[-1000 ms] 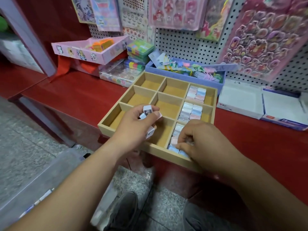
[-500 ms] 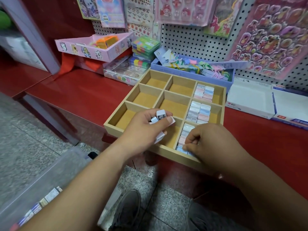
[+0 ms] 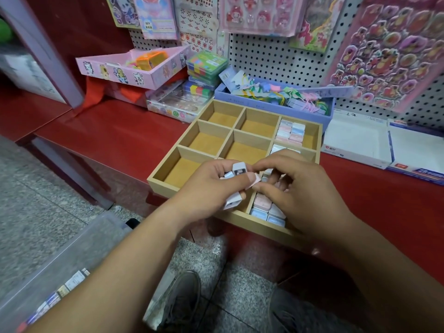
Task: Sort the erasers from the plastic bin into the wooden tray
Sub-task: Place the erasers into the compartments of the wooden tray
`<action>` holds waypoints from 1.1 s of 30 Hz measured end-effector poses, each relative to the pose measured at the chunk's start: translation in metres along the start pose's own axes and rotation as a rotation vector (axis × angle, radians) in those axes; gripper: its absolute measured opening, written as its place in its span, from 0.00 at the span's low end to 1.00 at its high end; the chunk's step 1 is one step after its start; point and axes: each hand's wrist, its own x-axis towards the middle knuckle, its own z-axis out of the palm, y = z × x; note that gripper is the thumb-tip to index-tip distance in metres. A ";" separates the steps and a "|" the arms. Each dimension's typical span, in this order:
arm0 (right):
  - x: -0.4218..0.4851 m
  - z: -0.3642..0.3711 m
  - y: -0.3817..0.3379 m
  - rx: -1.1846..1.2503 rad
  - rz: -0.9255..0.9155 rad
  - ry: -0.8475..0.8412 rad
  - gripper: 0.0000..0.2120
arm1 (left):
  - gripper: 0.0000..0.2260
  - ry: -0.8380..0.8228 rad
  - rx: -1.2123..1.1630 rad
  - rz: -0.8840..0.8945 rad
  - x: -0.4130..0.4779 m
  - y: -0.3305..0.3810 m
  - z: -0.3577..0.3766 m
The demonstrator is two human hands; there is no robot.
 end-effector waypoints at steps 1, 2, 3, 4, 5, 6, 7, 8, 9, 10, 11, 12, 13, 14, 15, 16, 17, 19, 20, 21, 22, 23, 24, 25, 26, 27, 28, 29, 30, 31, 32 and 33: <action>0.000 0.000 0.002 -0.011 -0.011 -0.003 0.11 | 0.06 -0.005 0.000 -0.003 0.000 0.000 0.001; 0.000 0.000 0.003 -0.030 -0.017 -0.010 0.11 | 0.06 -0.008 0.004 -0.004 0.000 -0.001 0.001; 0.000 -0.001 0.004 -0.048 -0.014 -0.020 0.11 | 0.05 -0.010 0.010 -0.004 0.000 -0.001 0.002; 0.000 -0.002 0.004 -0.067 -0.003 -0.031 0.10 | 0.05 -0.008 0.013 -0.004 0.001 0.000 0.003; 0.000 -0.003 0.004 -0.085 0.011 -0.039 0.09 | 0.05 0.001 0.010 -0.005 0.002 -0.001 0.003; 0.000 -0.004 0.004 -0.105 0.027 -0.045 0.08 | 0.05 0.026 0.007 -0.007 0.003 -0.001 0.004; 0.000 -0.005 0.004 -0.120 0.047 -0.050 0.06 | 0.05 0.068 0.007 -0.007 0.005 -0.002 0.004; 0.000 -0.007 0.004 -0.125 0.073 -0.053 0.05 | 0.06 0.113 0.009 -0.001 0.006 -0.002 0.003; 0.000 -0.010 0.004 -0.123 0.106 -0.055 0.03 | 0.06 0.154 0.010 0.010 0.007 -0.003 0.002; 0.000 -0.015 0.005 -0.122 0.147 -0.066 0.02 | 0.07 0.183 0.012 0.020 0.007 -0.004 0.002; -0.001 -0.021 0.007 -0.118 0.190 -0.088 0.01 | 0.07 0.198 0.022 0.027 0.007 -0.005 0.002; -0.003 -0.027 0.009 -0.114 0.235 -0.119 0.04 | 0.06 0.200 0.039 0.029 0.006 -0.005 0.002; -0.005 -0.032 0.012 -0.110 0.278 -0.152 0.06 | 0.06 0.194 0.062 0.031 0.005 -0.005 0.002; -0.007 -0.036 0.014 -0.112 0.314 -0.179 0.07 | 0.06 0.179 0.088 0.037 0.005 -0.006 0.002; -0.010 -0.039 0.015 -0.123 0.338 -0.197 0.08 | 0.05 0.162 0.120 0.046 0.005 -0.006 0.002; -0.012 -0.040 0.015 -0.139 0.355 -0.209 0.08 | 0.05 0.146 0.153 0.056 0.005 -0.007 0.002; -0.013 -0.039 0.015 -0.151 0.372 -0.218 0.09 | 0.04 0.134 0.182 0.066 0.006 -0.007 0.003; -0.015 -0.035 0.015 -0.161 0.409 -0.244 0.09 | 0.04 0.125 0.226 0.080 0.007 -0.006 0.004; -0.015 -0.032 0.015 -0.166 0.421 -0.256 0.10 | 0.04 0.125 0.243 0.085 0.007 -0.006 0.004; -0.015 -0.030 0.014 -0.173 0.430 -0.261 0.10 | 0.04 0.126 0.259 0.090 0.007 -0.006 0.005; -0.015 -0.028 0.014 -0.182 0.439 -0.260 0.10 | 0.03 0.127 0.275 0.095 0.007 -0.006 0.005; -0.015 -0.026 0.014 -0.194 0.448 -0.252 0.10 | 0.03 0.131 0.283 0.100 0.008 -0.007 0.005; -0.015 -0.024 0.013 -0.208 0.457 -0.239 0.10 | 0.04 0.135 0.280 0.106 0.009 -0.008 0.005; -0.015 -0.023 0.013 -0.224 0.465 -0.225 0.10 | 0.06 0.139 0.268 0.109 0.010 -0.009 0.004; -0.014 -0.021 0.013 -0.242 0.470 -0.215 0.10 | 0.08 0.140 0.255 0.110 0.011 -0.010 0.004; -0.014 -0.020 0.012 -0.261 0.475 -0.208 0.10 | 0.10 0.140 0.245 0.109 0.011 -0.011 0.003; -0.014 -0.019 0.012 -0.276 0.477 -0.204 0.10 | 0.11 0.138 0.243 0.109 0.011 -0.011 0.003; -0.014 -0.020 0.012 -0.289 0.475 -0.202 0.11 | 0.11 0.136 0.245 0.112 0.012 -0.011 0.003; -0.015 -0.020 0.013 -0.297 0.465 -0.196 0.11 | 0.11 0.136 0.252 0.115 0.012 -0.011 0.003; -0.015 -0.021 0.013 -0.291 0.450 -0.179 0.11 | 0.11 0.138 0.262 0.124 0.012 -0.011 0.003; -0.015 -0.021 0.014 -0.248 0.433 -0.140 0.11 | 0.11 0.141 0.279 0.142 0.012 -0.012 0.003; -0.014 -0.020 0.013 -0.154 0.411 -0.086 0.10 | 0.10 0.144 0.307 0.169 0.012 -0.012 0.004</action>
